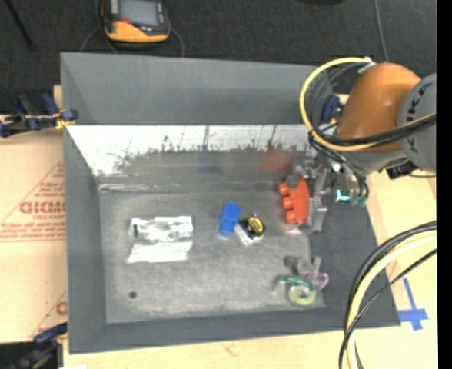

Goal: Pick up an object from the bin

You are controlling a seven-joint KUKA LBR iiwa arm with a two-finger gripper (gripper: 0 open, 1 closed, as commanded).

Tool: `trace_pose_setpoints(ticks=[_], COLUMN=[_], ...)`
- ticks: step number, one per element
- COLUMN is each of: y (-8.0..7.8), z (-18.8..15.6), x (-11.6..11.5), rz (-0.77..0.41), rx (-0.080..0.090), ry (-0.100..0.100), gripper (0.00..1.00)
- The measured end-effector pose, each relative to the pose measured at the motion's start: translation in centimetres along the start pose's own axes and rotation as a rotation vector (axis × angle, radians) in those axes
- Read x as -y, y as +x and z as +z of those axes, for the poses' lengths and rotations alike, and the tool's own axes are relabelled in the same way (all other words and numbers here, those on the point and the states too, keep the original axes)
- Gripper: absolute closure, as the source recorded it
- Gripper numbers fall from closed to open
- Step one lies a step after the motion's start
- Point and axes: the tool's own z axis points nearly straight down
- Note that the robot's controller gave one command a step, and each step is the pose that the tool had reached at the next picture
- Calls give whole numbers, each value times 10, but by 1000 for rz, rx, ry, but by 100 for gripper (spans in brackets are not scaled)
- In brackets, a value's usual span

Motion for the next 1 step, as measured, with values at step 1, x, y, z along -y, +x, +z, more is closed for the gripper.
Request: trace_pose_setpoints(ticks=[1], y=[7], z=[61], x=[-90], rz=[-17], rx=[2], ry=[-5], gripper=[0])
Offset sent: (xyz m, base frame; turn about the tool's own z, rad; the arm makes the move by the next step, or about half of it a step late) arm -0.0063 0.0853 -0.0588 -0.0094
